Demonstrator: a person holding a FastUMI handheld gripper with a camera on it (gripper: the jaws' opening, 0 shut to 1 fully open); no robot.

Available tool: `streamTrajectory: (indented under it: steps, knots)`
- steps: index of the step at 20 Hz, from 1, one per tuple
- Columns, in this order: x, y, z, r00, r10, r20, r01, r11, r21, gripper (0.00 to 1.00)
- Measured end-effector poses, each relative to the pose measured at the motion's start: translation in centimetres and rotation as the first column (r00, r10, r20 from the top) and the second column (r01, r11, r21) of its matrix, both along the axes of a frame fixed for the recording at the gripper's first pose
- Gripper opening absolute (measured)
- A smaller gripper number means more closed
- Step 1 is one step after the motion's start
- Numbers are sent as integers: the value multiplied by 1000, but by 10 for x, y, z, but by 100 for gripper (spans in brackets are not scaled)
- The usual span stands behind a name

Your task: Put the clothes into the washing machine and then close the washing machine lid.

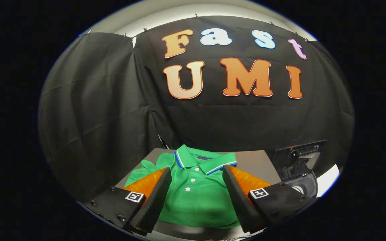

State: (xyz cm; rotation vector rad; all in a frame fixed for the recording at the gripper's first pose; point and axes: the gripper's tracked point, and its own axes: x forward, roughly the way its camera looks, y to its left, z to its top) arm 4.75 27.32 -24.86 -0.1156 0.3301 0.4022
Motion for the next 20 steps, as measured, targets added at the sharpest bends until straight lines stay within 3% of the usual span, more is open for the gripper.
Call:
streamTrajectory:
  steps: [8, 20]
  knots:
    - [8, 1, -55, 992, -30, -119, 21, 997, -75, 99]
    - [15, -3, -65, 994, -44, -101, 29, 989, -144, 97]
